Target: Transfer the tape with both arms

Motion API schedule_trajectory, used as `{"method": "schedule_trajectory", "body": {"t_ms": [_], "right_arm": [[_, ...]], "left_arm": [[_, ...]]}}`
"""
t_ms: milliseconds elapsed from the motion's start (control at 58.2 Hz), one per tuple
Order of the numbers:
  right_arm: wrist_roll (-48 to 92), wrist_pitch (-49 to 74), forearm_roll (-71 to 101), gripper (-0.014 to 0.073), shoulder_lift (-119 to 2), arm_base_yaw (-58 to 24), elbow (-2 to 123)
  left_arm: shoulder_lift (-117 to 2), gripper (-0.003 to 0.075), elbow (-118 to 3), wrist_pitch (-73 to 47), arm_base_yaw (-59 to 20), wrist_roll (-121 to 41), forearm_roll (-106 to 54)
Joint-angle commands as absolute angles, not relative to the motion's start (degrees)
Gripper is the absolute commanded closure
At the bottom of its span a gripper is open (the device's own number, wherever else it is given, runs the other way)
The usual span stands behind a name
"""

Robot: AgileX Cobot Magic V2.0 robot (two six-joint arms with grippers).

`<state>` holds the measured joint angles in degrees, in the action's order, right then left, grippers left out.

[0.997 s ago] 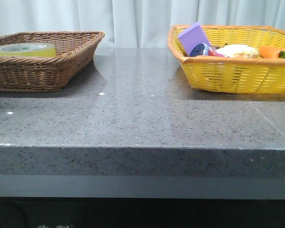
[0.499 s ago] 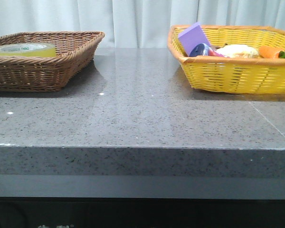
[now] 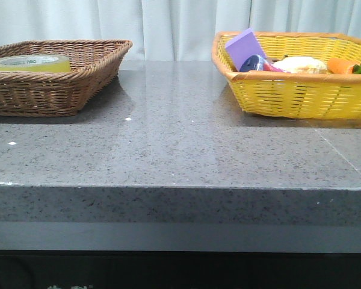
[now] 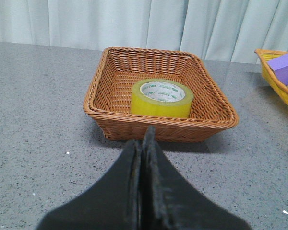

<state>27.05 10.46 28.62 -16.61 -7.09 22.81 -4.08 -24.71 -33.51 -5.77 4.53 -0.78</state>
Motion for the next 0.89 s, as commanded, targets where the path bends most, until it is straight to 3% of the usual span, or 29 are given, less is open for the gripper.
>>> {"method": "schedule_trajectory", "body": {"t_ms": [0, 430, 877], "right_arm": [[27.5, 6.5, 29.4, 0.0715, -17.0, -6.8, 24.2], [27.5, 6.5, 29.4, 0.0715, -17.0, -6.8, 24.2], [27.5, 6.7, 29.4, 0.0715, -17.0, -6.8, 24.2]], "left_arm": [[-4.7, 0.074, -26.1, -29.3, -6.0, 5.0, -0.8], [-4.3, 0.074, -25.4, -27.7, -6.0, 5.0, -0.8], [1.5, 0.074, -10.8, -18.0, -2.2, 5.0, -0.8]]}}
